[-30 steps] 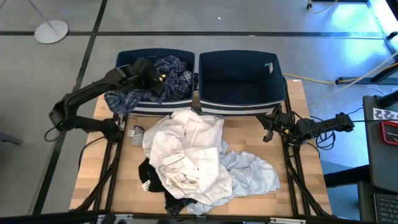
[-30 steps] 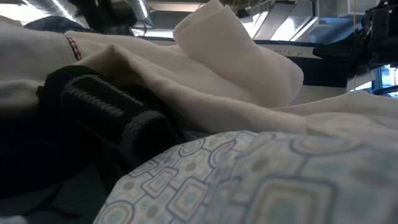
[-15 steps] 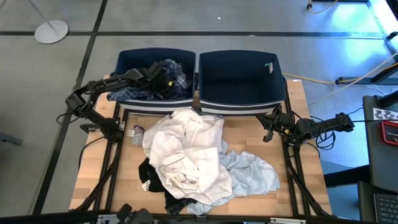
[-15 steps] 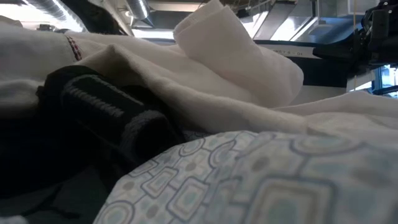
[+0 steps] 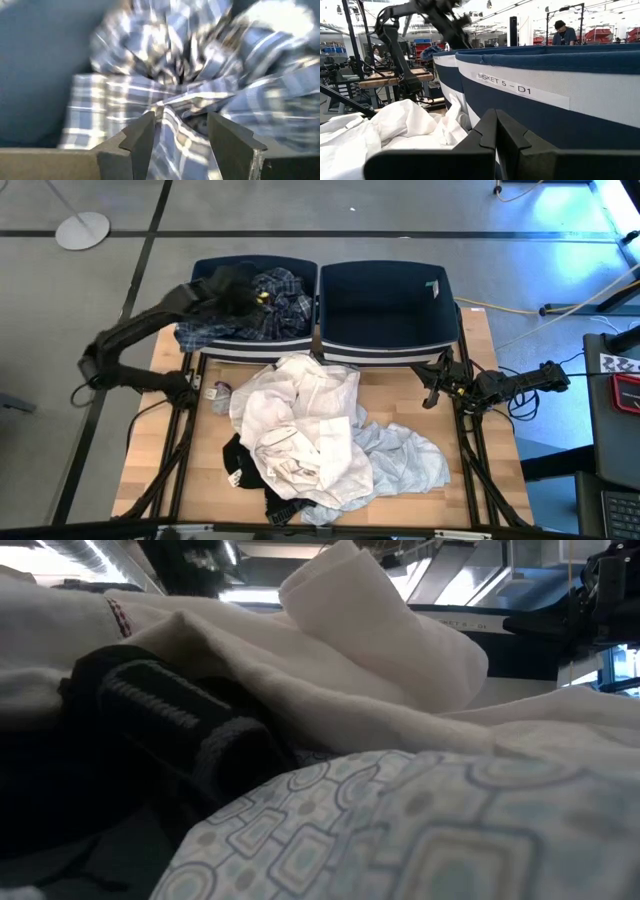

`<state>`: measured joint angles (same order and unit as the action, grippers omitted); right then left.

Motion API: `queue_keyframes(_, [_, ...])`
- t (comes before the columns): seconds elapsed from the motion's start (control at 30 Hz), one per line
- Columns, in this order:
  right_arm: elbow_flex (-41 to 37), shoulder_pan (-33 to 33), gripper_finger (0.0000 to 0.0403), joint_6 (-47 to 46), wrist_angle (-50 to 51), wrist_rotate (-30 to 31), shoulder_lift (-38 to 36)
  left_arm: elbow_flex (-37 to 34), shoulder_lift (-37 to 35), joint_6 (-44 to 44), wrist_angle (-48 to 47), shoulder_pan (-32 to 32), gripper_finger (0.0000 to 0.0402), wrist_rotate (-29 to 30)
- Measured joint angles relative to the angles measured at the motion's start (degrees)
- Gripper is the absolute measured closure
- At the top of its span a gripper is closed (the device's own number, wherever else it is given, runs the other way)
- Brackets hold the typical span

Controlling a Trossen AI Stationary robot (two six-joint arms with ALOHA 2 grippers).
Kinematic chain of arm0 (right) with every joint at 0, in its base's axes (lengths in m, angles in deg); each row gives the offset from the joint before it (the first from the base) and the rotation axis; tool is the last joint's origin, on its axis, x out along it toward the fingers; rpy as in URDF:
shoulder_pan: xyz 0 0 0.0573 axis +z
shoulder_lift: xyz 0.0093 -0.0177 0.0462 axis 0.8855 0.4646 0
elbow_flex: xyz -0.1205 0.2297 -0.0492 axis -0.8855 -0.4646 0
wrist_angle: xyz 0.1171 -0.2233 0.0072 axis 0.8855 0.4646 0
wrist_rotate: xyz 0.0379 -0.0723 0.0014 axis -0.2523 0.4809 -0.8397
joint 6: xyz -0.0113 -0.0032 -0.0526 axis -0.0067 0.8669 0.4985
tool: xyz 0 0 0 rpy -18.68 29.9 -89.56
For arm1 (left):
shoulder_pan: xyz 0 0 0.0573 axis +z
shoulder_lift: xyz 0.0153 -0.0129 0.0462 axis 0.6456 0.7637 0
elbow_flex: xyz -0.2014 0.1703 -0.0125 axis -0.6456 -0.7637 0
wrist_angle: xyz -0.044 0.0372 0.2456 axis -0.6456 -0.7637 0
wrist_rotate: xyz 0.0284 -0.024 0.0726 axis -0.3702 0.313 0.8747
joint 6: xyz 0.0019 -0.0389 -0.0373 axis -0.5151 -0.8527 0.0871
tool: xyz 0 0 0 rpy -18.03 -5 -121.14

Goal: Sort clothes
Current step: Put the long sleeve plaid shirt into the left blue laundry bin

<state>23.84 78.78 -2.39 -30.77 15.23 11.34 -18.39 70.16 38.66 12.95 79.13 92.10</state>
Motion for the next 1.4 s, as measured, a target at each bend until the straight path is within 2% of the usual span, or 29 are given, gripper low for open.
queue_keyframes(0.2, [0.0,0.0,0.0397,-0.4,0.0,-0.2,0.0,6.7,-7.8,-3.2,-12.5,-4.4,0.0229,2.1])
queue_keyframes(0.47, [0.0,0.0,0.0397,-0.6,-0.1,-0.2,0.0,7.4,-11.3,-6.4,-29.8,-5.8,0.0229,2.8])
queue_keyframes(0.6, [0.0,0.0,0.0397,-0.6,-0.1,-0.1,0.0,7.4,-12.3,-6.6,-28.7,-5.8,0.0229,2.3])
queue_keyframes(0.87, [0.0,0.0,0.0397,-0.2,-0.1,0.0,0.0,7.4,-12.9,-3.9,-28.3,-5.9,0.0229,-2.2])
queue_keyframes(1.17, [0.0,0.0,0.0397,-0.3,-0.1,-0.1,0.0,4.7,-12.6,-1.7,-30.2,-5.8,0.0231,-1.3])
queue_keyframes(1.27, [0.0,0.0,0.0397,-0.3,-0.1,-0.2,0.0,3.3,-12.6,-0.5,-29.9,-5.8,0.0248,-1.1])
queue_keyframes(1.4, [0.0,0.0,0.0397,-0.3,-0.1,-0.2,0.0,2.9,-12.5,0.7,-29.1,-5.8,0.0300,-1.1])
